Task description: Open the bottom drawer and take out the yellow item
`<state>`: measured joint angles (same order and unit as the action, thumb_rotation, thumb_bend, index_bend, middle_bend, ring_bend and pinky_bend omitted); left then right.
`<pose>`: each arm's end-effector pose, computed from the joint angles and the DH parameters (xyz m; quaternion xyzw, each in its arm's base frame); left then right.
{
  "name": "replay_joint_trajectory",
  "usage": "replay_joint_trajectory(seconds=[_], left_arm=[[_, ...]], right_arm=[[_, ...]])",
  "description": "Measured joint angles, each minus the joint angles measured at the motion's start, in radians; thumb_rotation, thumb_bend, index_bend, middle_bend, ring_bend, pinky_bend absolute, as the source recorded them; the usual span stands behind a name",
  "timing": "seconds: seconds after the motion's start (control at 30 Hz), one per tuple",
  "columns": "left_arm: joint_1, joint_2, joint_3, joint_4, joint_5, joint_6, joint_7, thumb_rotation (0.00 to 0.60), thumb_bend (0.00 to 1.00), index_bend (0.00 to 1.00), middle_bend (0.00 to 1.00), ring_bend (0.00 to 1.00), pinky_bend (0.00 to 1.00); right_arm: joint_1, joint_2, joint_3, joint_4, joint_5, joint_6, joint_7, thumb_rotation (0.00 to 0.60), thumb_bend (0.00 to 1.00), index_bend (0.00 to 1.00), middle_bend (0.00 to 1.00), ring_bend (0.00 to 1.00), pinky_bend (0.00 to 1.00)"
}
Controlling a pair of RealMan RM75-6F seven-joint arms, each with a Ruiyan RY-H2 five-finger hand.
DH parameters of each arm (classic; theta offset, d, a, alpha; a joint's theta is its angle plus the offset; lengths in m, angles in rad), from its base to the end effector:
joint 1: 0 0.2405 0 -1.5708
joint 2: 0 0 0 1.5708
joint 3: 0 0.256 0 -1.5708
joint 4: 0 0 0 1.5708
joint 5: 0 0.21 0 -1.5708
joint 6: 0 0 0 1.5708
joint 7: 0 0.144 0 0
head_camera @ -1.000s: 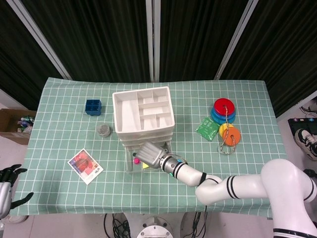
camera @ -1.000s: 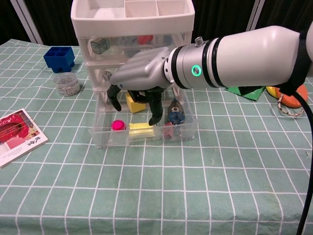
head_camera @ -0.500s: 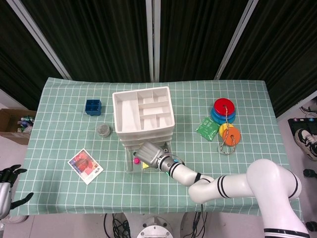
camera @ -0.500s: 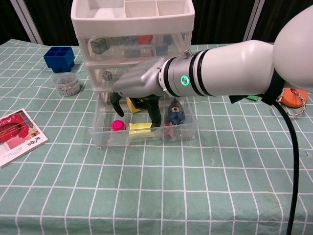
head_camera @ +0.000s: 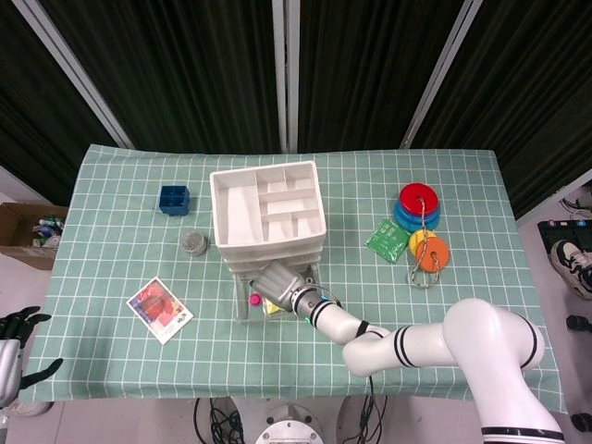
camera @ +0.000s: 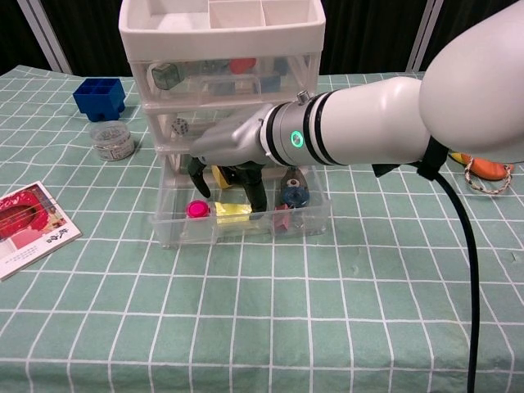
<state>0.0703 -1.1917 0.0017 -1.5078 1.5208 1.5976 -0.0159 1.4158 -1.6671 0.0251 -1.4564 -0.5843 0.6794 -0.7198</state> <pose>-0.3419 0.1197 0.1518 -0.5608 -0.4043 -0.3590 0.6270 0.0051 -0.3411 -0.1034 0.9165 -0.1993 0.2109 0.2753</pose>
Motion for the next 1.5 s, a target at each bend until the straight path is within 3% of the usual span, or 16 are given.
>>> replay_joint_trajectory(seconds=[0.23, 0.5, 0.67, 0.83, 1.03, 1.13, 1.33, 1.5], left_arm=[[-0.005, 0.001, -0.004, 0.001, 0.000, -0.003, 0.001, 0.600, 0.05, 0.30, 0.21, 0.19, 0.21], [-0.003, 0.001, -0.002, 0.000, 0.005, -0.001, -0.001, 0.600, 0.05, 0.30, 0.21, 0.19, 0.21], [-0.005, -0.003, -0.001, 0.002, 0.004, -0.004, -0.002, 0.600, 0.05, 0.30, 0.21, 0.19, 0.21], [-0.004, -0.001, -0.001, 0.002, 0.001, -0.006, -0.005, 0.600, 0.05, 0.30, 0.21, 0.19, 0.21], [-0.007, 0.000, -0.002, -0.001, 0.006, -0.006, -0.005, 0.600, 0.05, 0.30, 0.21, 0.19, 0.21], [-0.007, 0.001, -0.002, -0.003, 0.007, -0.006, -0.005, 0.600, 0.05, 0.30, 0.21, 0.19, 0.21], [-0.005, 0.004, 0.000, -0.005, 0.008, -0.003, -0.009, 0.600, 0.05, 0.30, 0.21, 0.19, 0.21], [-0.006, 0.003, 0.001, -0.006, 0.010, -0.005, -0.010, 0.600, 0.05, 0.30, 0.21, 0.19, 0.21]], right_arm=[[0.005, -0.037, 0.014, 0.052, -0.013, 0.022, 0.014, 0.600, 0.00, 0.34, 0.86, 0.88, 1.00], [-0.003, -0.010, 0.016, -0.003, -0.027, 0.030, 0.030, 0.600, 0.00, 0.34, 0.86, 0.88, 1.00], [0.000, -0.028, 0.003, 0.021, -0.029, 0.030, 0.021, 0.600, 0.01, 0.34, 0.86, 0.88, 1.00], [-0.006, -0.058, 0.000, 0.058, -0.060, 0.050, 0.018, 0.600, 0.08, 0.34, 0.86, 0.88, 1.00], [-0.017, -0.074, 0.011, 0.080, -0.102, 0.068, 0.023, 0.600, 0.30, 0.34, 0.86, 0.88, 1.00], [-0.027, -0.076, 0.019, 0.079, -0.120, 0.072, 0.032, 0.600, 0.35, 0.34, 0.86, 0.88, 1.00], [-0.034, -0.057, 0.023, 0.045, -0.113, 0.066, 0.031, 0.600, 0.32, 0.33, 0.86, 0.88, 1.00], [-0.030, -0.049, 0.023, 0.027, -0.075, 0.068, 0.008, 0.600, 0.09, 0.31, 0.86, 0.88, 1.00]])
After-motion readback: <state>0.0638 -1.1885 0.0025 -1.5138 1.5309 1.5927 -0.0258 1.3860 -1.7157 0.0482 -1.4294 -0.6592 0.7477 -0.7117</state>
